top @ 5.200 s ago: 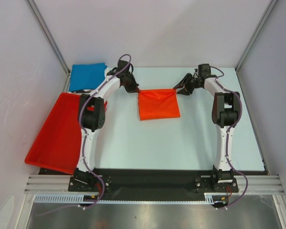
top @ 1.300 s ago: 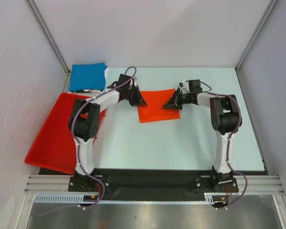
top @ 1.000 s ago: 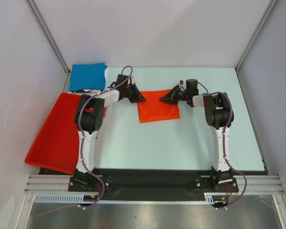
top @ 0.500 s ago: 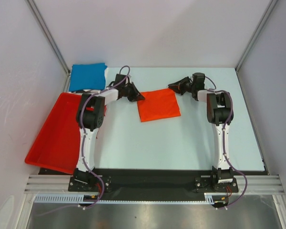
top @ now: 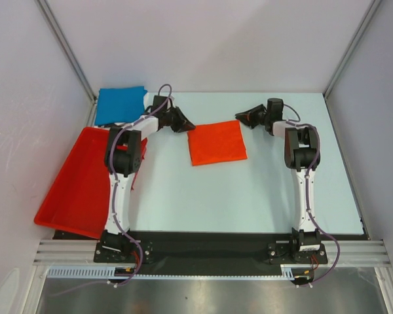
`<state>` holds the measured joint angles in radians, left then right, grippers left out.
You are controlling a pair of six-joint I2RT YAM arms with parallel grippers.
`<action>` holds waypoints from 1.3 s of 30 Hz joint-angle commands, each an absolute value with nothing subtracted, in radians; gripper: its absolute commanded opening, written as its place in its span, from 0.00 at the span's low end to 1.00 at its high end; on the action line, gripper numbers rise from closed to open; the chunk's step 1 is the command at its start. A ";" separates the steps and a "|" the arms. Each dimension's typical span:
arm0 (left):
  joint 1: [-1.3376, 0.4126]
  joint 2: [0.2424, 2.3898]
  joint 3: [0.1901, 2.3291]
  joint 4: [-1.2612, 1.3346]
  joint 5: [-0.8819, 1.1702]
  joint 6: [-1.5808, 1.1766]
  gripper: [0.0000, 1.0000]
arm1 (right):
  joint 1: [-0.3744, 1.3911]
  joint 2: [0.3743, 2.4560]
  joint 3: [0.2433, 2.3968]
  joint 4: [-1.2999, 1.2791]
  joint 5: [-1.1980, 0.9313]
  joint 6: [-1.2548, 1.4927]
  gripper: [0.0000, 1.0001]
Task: Fold and stack the t-shirts
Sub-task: Fold the tshirt
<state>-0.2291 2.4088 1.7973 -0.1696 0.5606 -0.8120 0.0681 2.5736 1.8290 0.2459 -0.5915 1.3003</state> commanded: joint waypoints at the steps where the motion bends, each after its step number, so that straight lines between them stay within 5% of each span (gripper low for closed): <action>1: -0.169 2.450 1.890 -0.189 0.549 -0.844 0.18 | 0.017 2.609 1.877 0.068 -0.572 1.254 0.21; 12: -0.169 2.381 1.858 -0.274 0.473 -0.775 0.18 | -0.051 2.495 2.232 -0.500 -0.529 0.750 0.38; 15: -0.172 2.278 1.858 -0.391 0.382 -0.684 0.23 | -0.045 2.381 2.172 -0.575 -0.500 0.648 0.47; 19: -0.186 2.160 1.801 -0.471 0.322 -0.606 0.49 | -0.022 2.267 2.051 -0.675 -0.468 0.520 0.59; 24: -0.222 2.117 1.724 -0.478 0.313 -0.537 0.64 | -0.003 2.151 1.954 -0.770 -0.494 0.396 0.66; 39: -0.337 2.236 1.753 -0.454 0.196 -0.552 0.75 | 0.008 1.787 1.402 -0.608 -0.587 0.348 0.68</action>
